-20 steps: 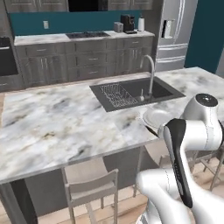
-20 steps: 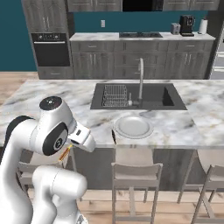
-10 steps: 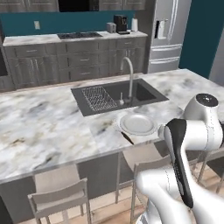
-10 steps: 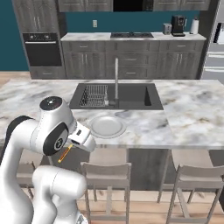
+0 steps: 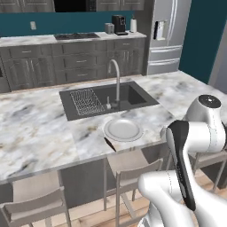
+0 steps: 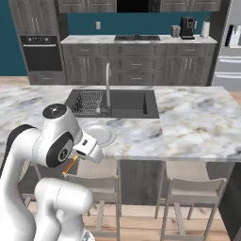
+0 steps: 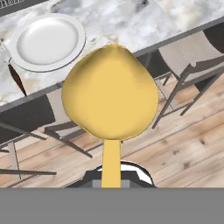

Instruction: Take the fork and place it on the left side of the plate. Then take the spoon and place it on the right side of the plate. Make sure they're directly next to the plate.

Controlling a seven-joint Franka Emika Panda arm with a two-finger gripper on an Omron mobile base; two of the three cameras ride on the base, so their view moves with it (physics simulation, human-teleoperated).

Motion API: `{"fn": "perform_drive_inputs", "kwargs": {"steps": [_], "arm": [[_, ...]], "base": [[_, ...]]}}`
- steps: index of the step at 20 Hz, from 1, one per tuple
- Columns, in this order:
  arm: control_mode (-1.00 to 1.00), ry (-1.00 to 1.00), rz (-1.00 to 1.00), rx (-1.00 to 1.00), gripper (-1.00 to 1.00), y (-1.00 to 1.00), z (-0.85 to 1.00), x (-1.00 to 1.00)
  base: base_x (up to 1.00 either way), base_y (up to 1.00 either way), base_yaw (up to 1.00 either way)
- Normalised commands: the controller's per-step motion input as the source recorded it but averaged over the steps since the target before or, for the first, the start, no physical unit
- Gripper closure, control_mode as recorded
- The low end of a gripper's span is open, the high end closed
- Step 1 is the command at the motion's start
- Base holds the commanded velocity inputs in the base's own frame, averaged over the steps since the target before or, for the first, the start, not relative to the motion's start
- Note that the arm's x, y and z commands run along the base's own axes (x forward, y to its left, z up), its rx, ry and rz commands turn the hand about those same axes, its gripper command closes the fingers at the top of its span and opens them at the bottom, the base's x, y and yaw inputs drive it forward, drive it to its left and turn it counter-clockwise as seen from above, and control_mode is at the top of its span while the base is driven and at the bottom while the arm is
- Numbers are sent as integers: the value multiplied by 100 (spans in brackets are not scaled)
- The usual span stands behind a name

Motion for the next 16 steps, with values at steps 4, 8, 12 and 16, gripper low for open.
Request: {"fn": "perform_drive_inputs", "kwargs": {"steps": [4,8,12,16], "arm": [[100,0,0,0,100,0,0,0],[100,0,0,0,100,0,0,0],[100,0,0,0,100,0,0,0],[100,0,0,0,100,0,0,0]], "base": [[8,-52,6],[14,-45,8],[21,-39,10],[28,-36,14]]}}
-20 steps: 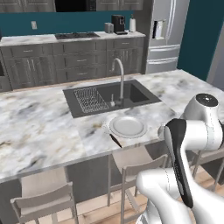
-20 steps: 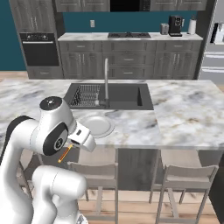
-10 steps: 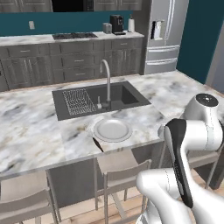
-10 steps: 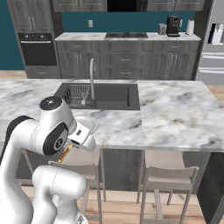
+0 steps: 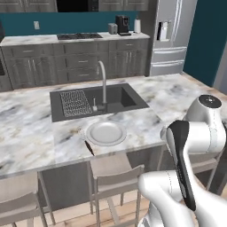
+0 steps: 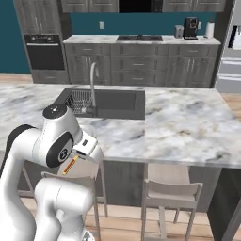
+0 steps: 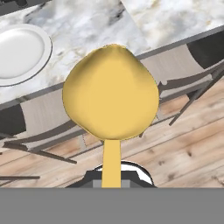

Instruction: Take the fork and place it on the left side of the plate. Then take the spoon and place it on the right side of the plate. Make sure they're directly next to the plate.

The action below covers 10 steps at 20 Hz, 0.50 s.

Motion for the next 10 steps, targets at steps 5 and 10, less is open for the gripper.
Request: {"fn": "perform_drive_inputs", "kwargs": {"steps": [5,10], "arm": [[100,0,0,0,100,0,0,0],[100,0,0,0,100,0,0,0]], "base": [[33,-35,15],[36,-33,17]]}}
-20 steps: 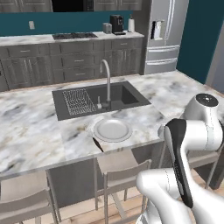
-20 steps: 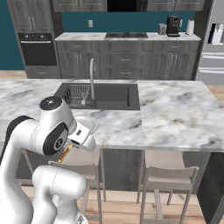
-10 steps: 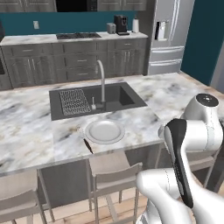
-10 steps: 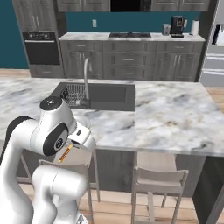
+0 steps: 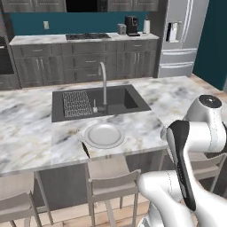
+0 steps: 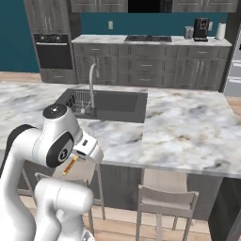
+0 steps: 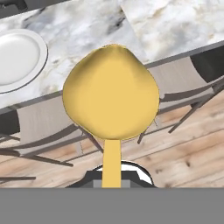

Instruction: Take the fork and place it on the left side of the plate. Then take the spoon and place it on the right side of the plate. Make sure they're directly next to the plate.

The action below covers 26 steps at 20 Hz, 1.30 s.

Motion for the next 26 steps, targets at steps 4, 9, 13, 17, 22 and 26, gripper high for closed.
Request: {"fn": "perform_drive_inputs", "kwargs": {"steps": [4,9,13,17,22,26], "arm": [[100,0,0,0,100,0,0,0],[100,0,0,0,100,0,0,0],[-100,-3,10,0,100,-5,0,13],[-100,-9,21,2,100,-13,0,41],[-100,-10,20,4,100,-21,0,58],[-100,-5,16,1,100,-3,0,74]], "base": [[32,-27,18],[15,-22,18],[8,-8,9],[0,0,0],[0,0,0],[0,0,0]]}}
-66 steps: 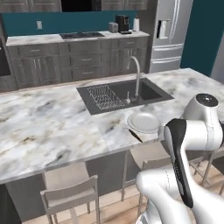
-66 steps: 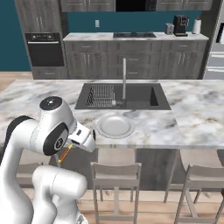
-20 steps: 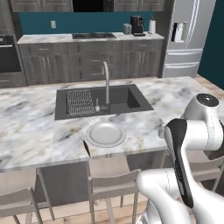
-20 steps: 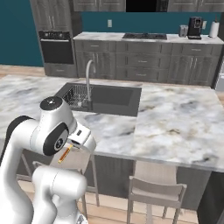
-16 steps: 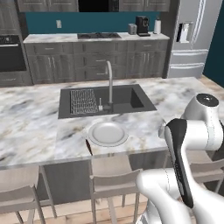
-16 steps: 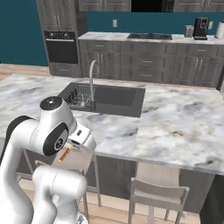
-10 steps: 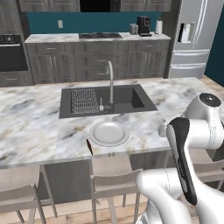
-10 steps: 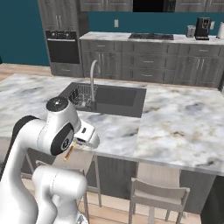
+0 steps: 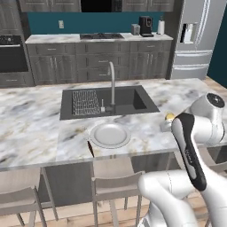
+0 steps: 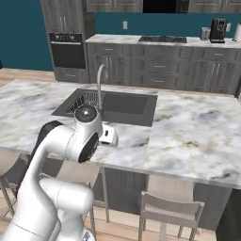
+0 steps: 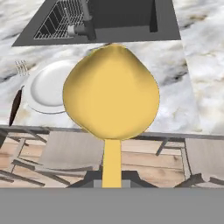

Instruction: Take the fork and place it on the left side of the plate. Then take the spoon and place it on the right side of the plate. Make sure they're directly next to the plate.

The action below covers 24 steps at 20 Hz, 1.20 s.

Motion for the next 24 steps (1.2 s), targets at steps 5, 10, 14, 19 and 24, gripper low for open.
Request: {"fn": "perform_drive_inputs", "kwargs": {"steps": [5,10,14,19,24], "arm": [[-100,0,1,0,100,4,0,69],[-100,0,-5,0,100,6,-4,54],[-100,0,-6,0,100,1,-15,43],[-100,0,-7,0,100,8,-26,24],[-100,-2,-8,0,100,17,-28,9]], "base": [[0,0,0],[0,0,0],[0,0,0],[0,0,0],[0,0,0]]}}
